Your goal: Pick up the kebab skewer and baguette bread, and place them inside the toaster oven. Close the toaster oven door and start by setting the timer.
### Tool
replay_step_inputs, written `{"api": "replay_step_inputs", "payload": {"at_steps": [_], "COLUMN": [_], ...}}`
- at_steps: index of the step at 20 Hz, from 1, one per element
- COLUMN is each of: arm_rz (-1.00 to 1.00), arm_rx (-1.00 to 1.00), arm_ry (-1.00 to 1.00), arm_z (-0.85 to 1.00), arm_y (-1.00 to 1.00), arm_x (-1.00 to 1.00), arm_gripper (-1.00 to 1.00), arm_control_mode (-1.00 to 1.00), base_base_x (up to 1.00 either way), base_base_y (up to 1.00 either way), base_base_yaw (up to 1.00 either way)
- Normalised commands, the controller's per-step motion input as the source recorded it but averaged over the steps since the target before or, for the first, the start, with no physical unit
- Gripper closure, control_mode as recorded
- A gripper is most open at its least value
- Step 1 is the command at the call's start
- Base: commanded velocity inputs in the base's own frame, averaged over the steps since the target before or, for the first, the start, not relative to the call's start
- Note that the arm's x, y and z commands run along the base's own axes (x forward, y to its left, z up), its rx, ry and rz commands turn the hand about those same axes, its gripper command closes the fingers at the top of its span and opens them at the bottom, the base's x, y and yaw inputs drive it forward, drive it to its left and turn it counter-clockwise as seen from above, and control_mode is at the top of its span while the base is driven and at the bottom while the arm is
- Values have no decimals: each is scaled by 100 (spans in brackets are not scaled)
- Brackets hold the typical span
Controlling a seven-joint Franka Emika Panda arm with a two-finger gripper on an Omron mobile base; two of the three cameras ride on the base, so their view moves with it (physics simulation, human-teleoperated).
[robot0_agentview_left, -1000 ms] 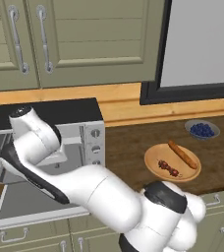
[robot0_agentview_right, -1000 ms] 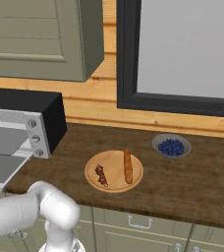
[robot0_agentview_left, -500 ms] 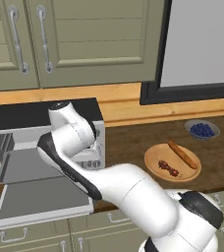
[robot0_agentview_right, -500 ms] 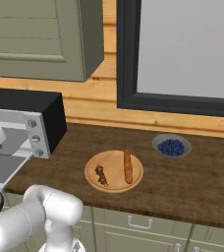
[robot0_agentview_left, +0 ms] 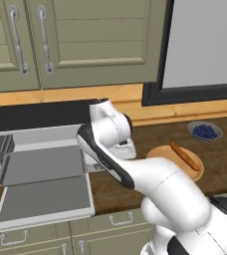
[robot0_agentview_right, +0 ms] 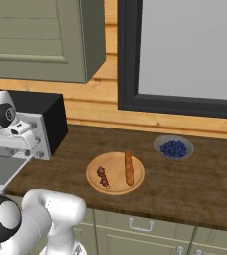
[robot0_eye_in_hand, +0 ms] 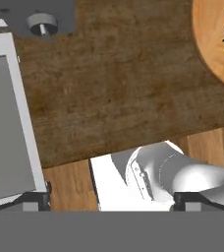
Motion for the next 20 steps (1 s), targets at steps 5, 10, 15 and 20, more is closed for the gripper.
{"api": "replay_step_inputs", "payload": {"at_steps": [5,10,15,20], "arm_rz": [1,22,24,18], "arm_rx": [-9,-5,0,6], "arm_ry": [21,15,3,0], "arm_z": [-10,-31,-44,-33], "arm_y": [-100,-100,-98,-99], "arm_x": [7,15,33,21], "arm_gripper": [-100,-100,-100,-100], "arm_control_mode": [-100,-100,-100,-100], "base_base_x": [0,0,0,0], "base_base_y": [0,0,0,0], "base_base_yaw": [0,0,0,0]}}
